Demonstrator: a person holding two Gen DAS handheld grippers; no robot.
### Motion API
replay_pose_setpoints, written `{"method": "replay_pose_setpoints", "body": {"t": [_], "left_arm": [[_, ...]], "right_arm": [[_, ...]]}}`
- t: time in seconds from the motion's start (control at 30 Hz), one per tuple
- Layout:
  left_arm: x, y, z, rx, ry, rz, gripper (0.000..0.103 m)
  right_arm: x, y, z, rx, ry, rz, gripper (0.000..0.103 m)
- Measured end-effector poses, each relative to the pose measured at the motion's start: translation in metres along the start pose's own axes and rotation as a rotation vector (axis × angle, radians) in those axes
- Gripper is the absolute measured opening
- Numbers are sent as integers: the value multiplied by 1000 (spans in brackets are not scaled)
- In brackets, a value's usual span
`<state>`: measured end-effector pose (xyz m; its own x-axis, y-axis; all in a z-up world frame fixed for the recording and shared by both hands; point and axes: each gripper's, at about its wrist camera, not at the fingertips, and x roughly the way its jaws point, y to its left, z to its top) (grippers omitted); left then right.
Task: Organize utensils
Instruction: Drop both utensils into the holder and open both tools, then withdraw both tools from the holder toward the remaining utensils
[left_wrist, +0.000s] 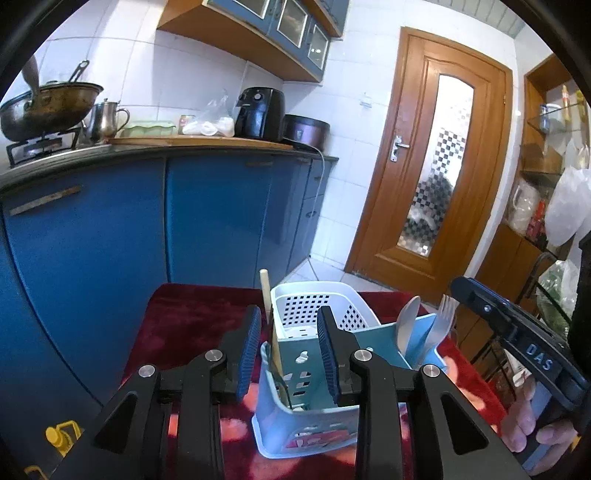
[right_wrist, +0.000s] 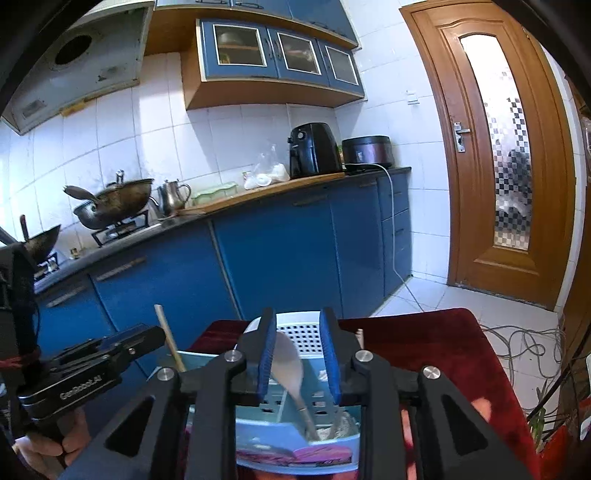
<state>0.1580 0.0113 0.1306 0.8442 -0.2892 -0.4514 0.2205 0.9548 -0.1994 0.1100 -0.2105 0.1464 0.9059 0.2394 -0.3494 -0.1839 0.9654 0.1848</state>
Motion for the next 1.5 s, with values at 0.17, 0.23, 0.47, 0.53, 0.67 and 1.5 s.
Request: {"method": "replay_pose_setpoints", "body": {"t": [0.17, 0.23, 0.47, 0.53, 0.67, 1.5], "left_arm": [[-21, -4, 4, 9, -11, 0, 32], [-30, -7, 4, 21, -11, 4, 33], [-64, -15, 2, 42, 2, 17, 33], [-73, -18, 0, 40, 13, 12, 33], [-90, -22, -8, 38, 37, 3, 34], [-88, -28, -101, -3, 244, -2, 40]], "right_arm": [[-23, 9, 5, 16, 5, 29, 27], [-32, 12, 5, 15, 10, 34, 27], [-63, 22, 4, 1, 35, 32, 27], [-72, 24, 1, 4, 48, 34, 27], [-85, 23, -9, 11, 88, 33, 27], [-81, 15, -116, 50, 393, 16, 27]]}}
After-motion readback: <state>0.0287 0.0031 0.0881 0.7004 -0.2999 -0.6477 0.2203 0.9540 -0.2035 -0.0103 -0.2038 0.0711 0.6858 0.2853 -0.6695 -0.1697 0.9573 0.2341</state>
